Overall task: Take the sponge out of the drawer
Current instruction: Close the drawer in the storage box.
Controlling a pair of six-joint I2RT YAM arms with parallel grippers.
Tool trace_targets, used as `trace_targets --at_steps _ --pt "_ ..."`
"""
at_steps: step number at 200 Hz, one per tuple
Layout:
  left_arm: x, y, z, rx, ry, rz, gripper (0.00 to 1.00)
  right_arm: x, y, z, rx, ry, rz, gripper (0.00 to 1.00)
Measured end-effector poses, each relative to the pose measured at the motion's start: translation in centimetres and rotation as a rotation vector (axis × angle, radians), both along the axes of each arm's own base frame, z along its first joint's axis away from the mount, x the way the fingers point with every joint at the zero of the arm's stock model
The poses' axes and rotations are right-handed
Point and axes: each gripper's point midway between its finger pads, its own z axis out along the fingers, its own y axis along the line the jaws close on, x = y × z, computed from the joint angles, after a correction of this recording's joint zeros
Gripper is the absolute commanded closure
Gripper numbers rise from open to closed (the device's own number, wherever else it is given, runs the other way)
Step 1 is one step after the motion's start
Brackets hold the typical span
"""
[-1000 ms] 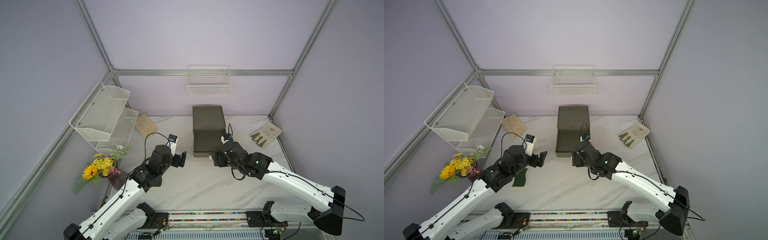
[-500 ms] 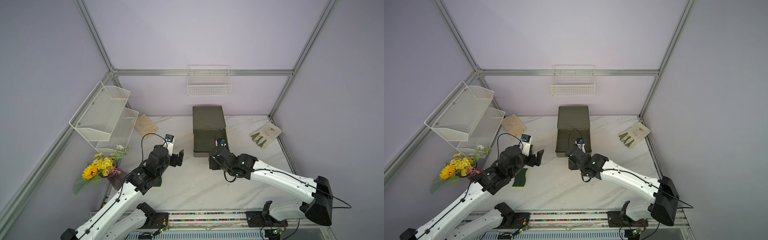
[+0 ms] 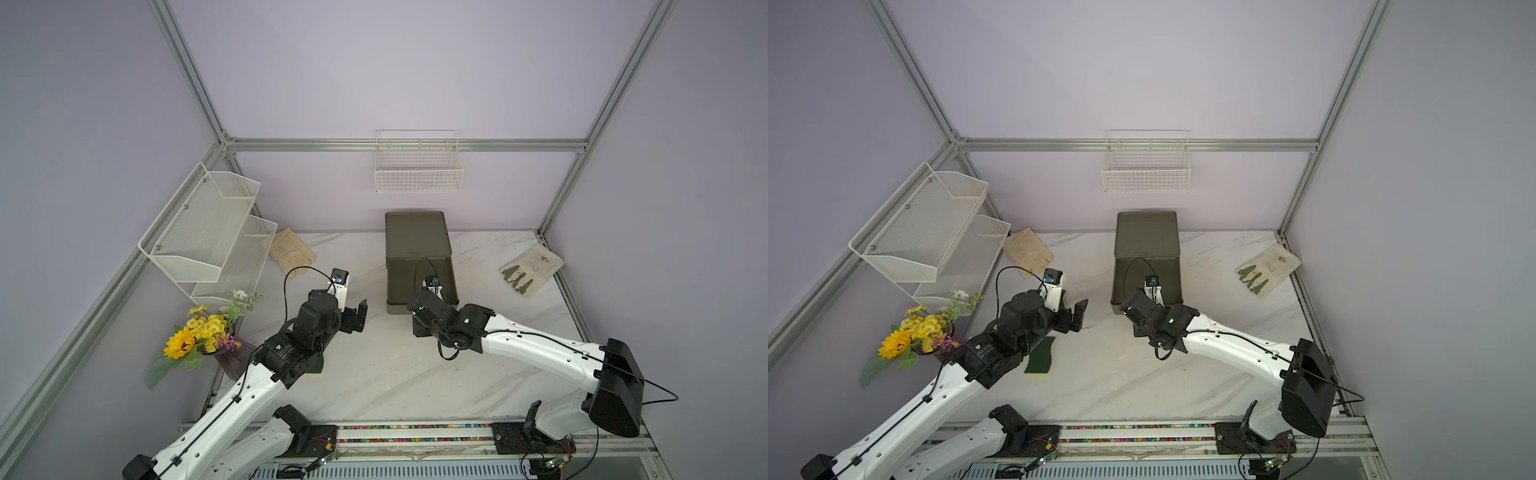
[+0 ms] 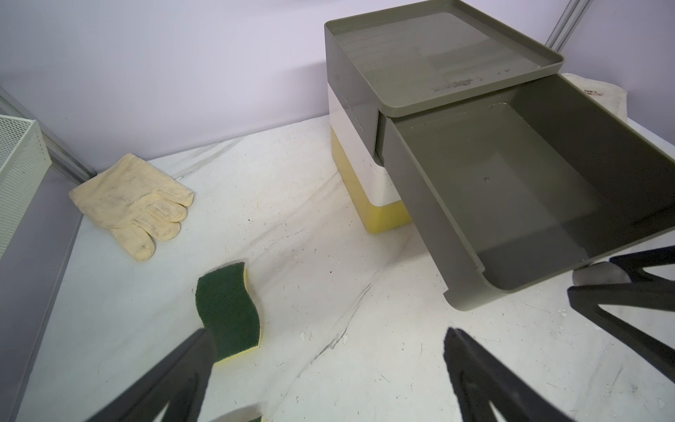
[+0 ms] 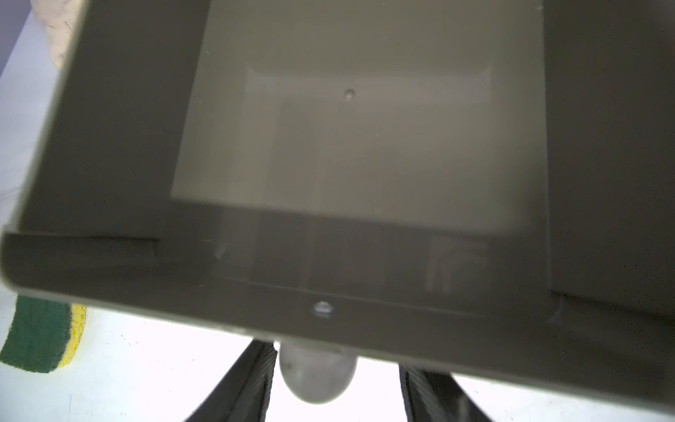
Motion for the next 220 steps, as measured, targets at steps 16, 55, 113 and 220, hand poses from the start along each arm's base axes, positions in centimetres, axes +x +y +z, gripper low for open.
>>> trace_targets --at_steps 16,55,113,220 --pt "0.0 0.0 0.0 0.001 0.0 0.001 0.0 0.2 0.2 0.0 0.0 -0.001 0.0 0.47" --pt "0.0 0.0 -0.1 0.004 0.002 0.001 0.0 0.5 0.3 0.0 -0.016 -0.013 -0.01 0.55" --pt "0.1 0.0 -0.3 0.012 0.006 -0.001 0.0 0.8 0.0 -0.2 -0.064 -0.018 -0.012 0.75" --pt "0.1 -0.1 -0.3 0.013 0.008 -0.001 0.0 3.5 0.3 1.3 -0.074 -0.059 -0.014 0.87"
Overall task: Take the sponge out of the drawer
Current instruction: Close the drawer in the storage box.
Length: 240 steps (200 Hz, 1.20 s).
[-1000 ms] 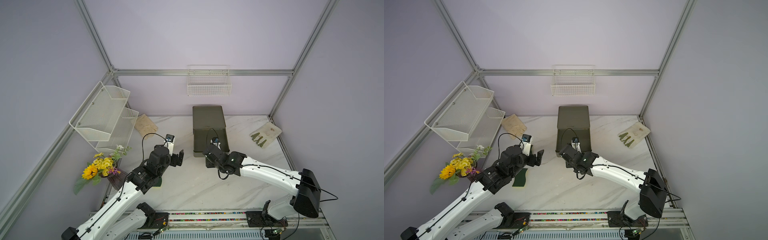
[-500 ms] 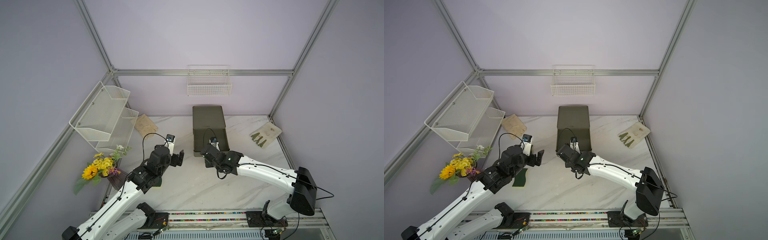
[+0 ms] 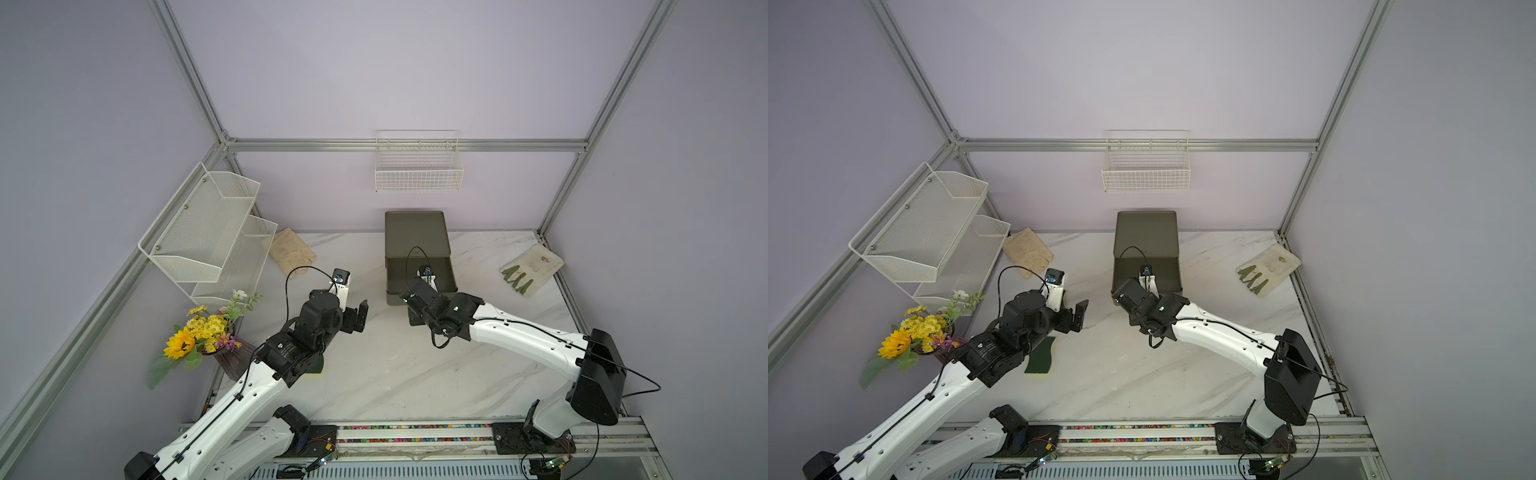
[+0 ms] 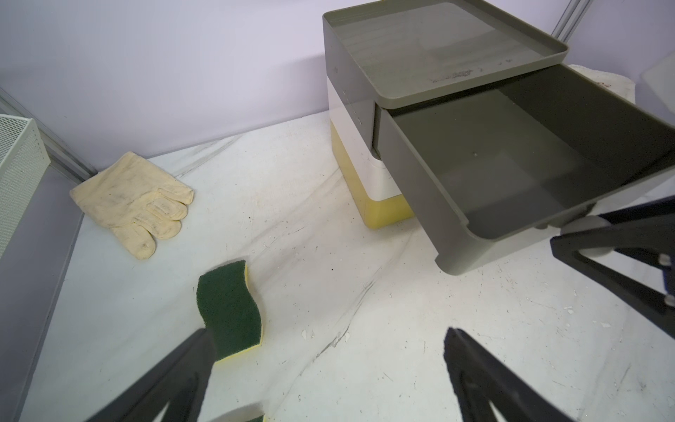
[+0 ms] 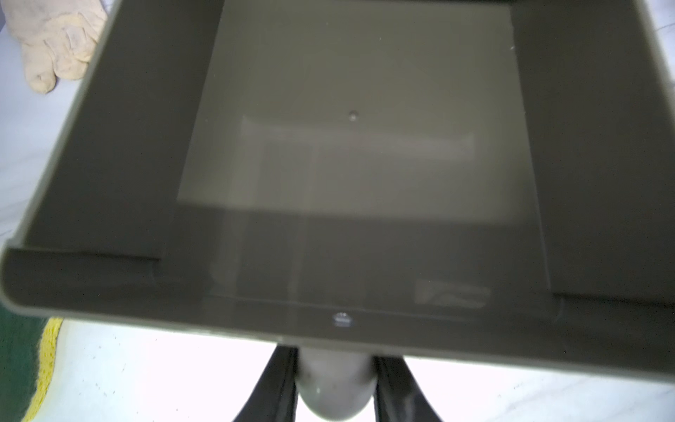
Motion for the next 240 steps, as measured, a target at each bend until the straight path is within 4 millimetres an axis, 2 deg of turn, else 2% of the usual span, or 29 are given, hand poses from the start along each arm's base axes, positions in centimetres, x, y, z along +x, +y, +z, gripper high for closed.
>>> trace_targets --at_steps 23,73,192,240 --pt "0.0 0.0 0.0 0.0 0.0 0.0 0.0 0.9 0.0 0.6 0.007 -0.013 -0.001 0.87" --pt "0.0 0.0 -0.1 0.002 0.002 0.0 0.0 3.5 0.3 0.0 0.015 -0.014 -0.002 0.87" --pt "0.0 0.0 -0.1 0.003 0.004 0.0 0.0 9.5 0.8 0.2 0.033 -0.047 -0.012 0.87" --pt "0.1 -0.1 -0.2 0.005 0.007 0.0 0.0 11.2 0.6 0.2 0.032 -0.056 -0.013 0.86"
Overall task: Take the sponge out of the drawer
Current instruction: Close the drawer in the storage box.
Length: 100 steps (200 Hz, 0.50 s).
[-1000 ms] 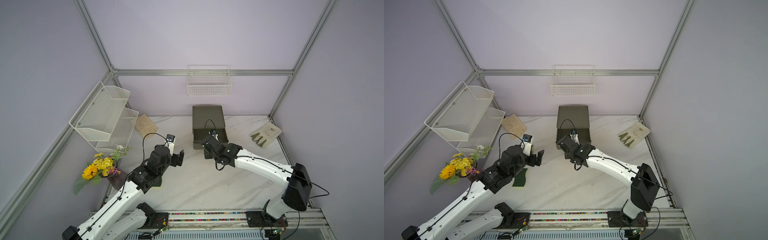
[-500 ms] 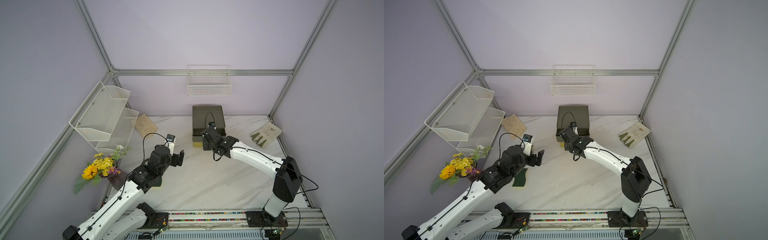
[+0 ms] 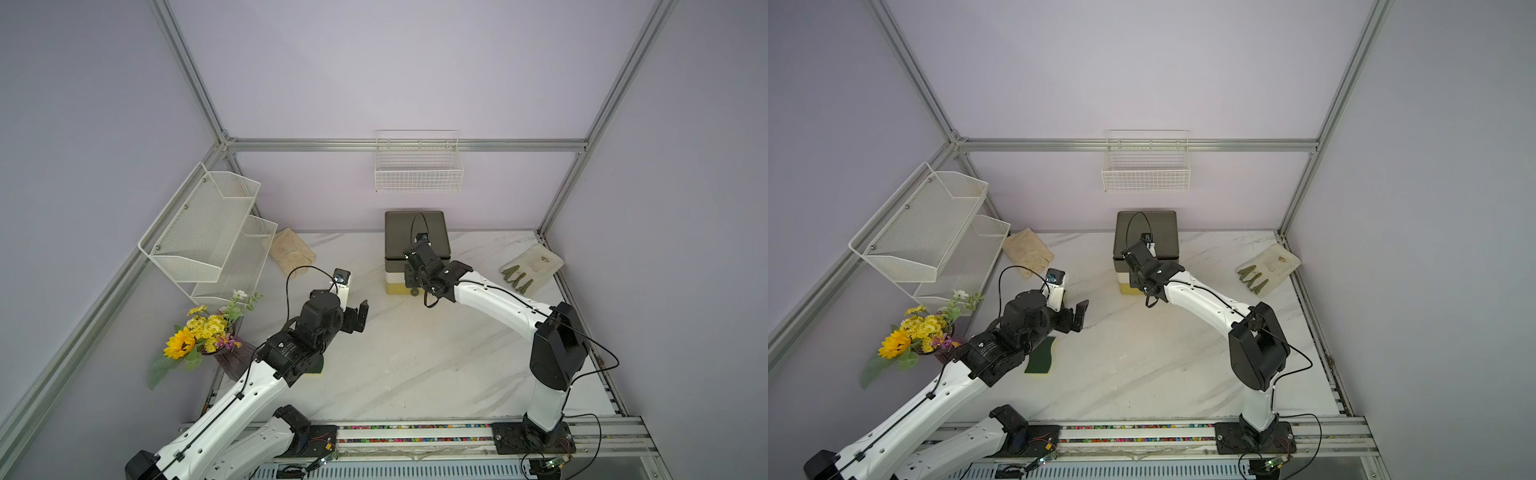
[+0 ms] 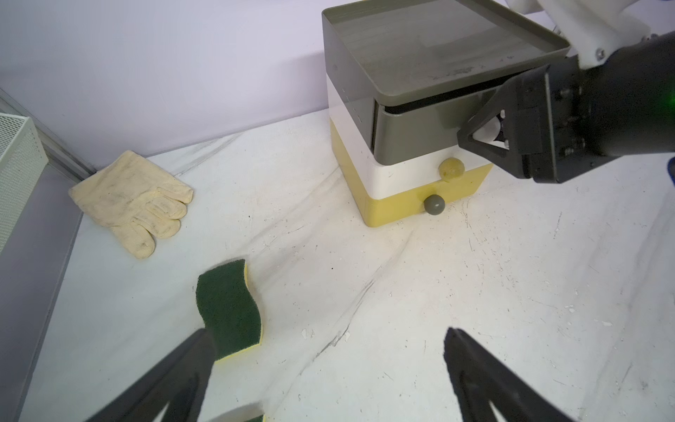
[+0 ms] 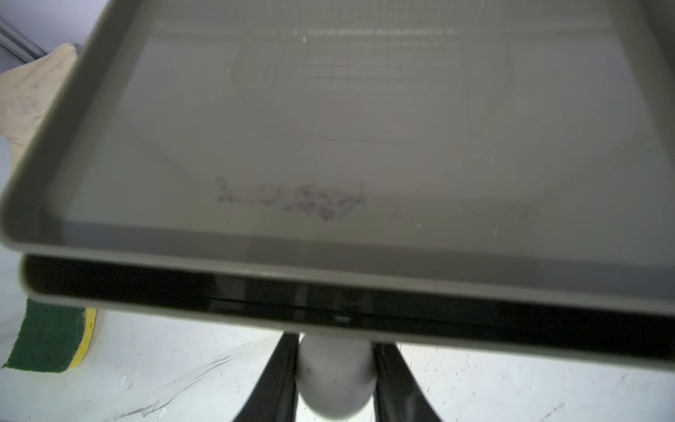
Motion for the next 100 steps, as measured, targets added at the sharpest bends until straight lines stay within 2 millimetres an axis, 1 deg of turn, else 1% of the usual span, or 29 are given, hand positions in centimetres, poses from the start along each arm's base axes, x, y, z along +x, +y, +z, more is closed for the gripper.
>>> trace_targets --at_steps 30,100 --pt "0.1 0.0 -0.1 0.003 0.004 0.0 0.0 0.8 -0.1 0.0 0.007 -0.004 -0.002 0.86" --pt "0.1 -0.1 -0.2 0.005 0.007 -0.001 0.0 1.1 -0.2 -0.1 0.006 0.01 0.003 0.82"
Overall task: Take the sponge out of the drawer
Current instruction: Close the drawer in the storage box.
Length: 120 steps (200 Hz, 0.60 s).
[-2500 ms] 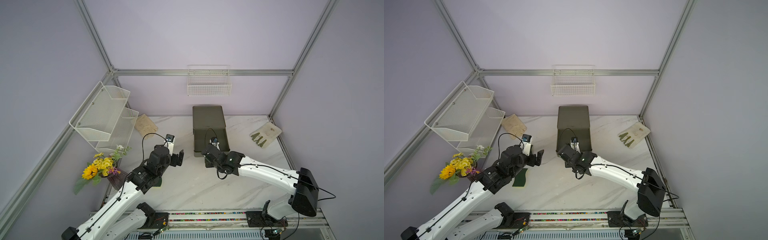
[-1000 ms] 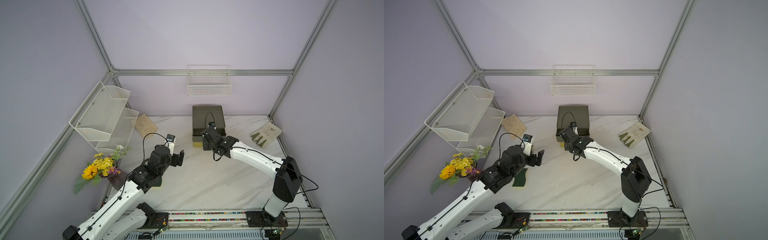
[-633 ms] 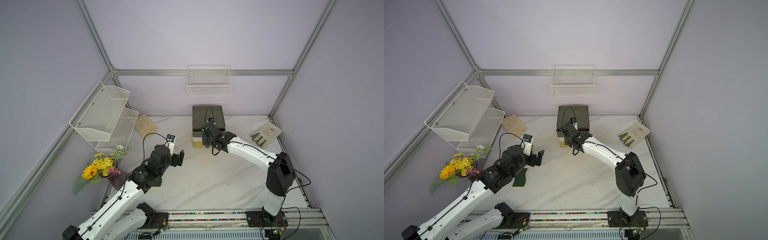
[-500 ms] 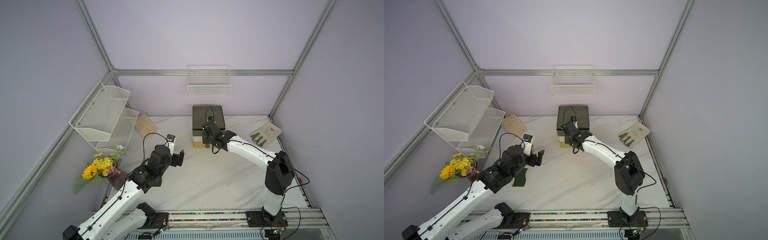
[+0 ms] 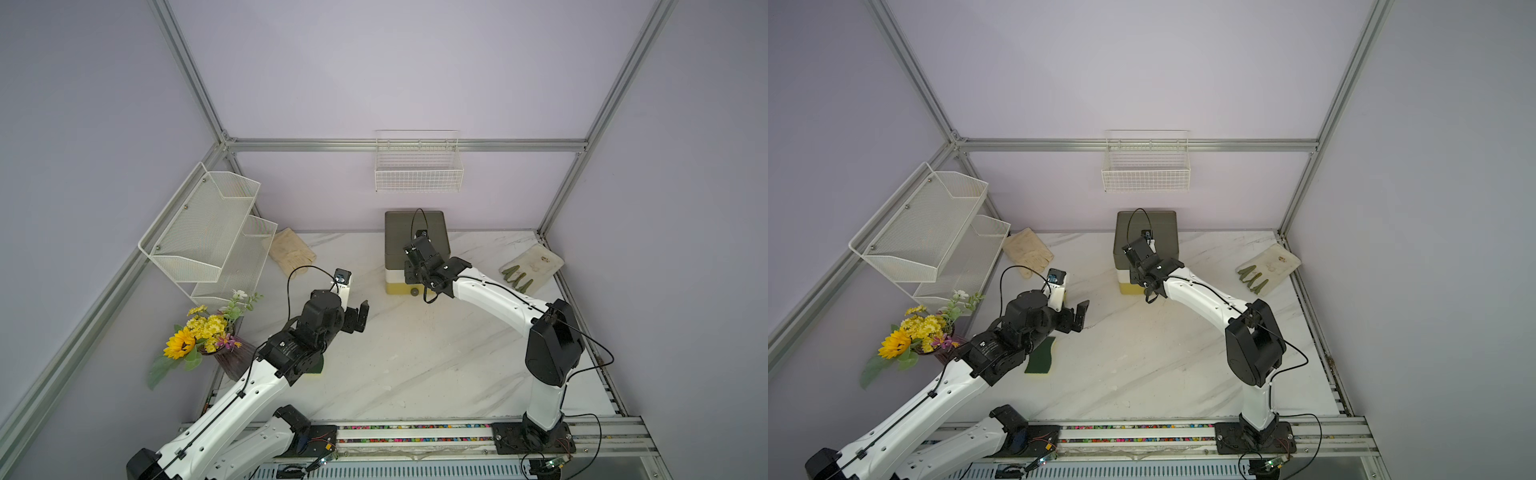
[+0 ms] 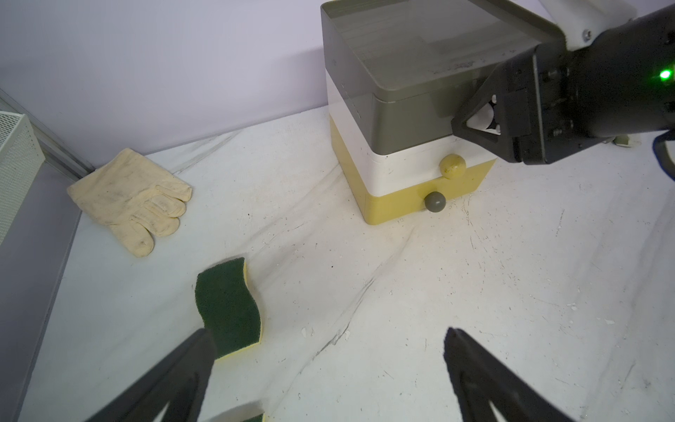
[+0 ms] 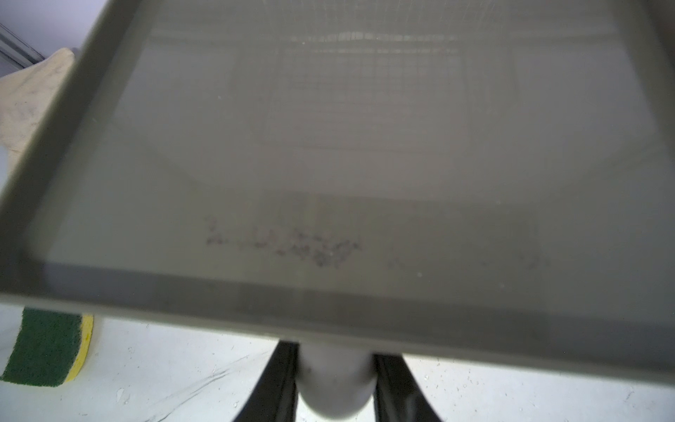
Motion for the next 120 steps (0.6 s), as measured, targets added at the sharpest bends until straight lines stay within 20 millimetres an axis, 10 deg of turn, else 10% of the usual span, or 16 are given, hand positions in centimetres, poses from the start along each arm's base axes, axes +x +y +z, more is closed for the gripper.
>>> trace_targets --at_steps 120 --pt "0.02 -0.02 -0.05 0.001 0.001 0.0 0.0 0.2 0.87 -0.08 0.032 0.012 0.045 0.4"
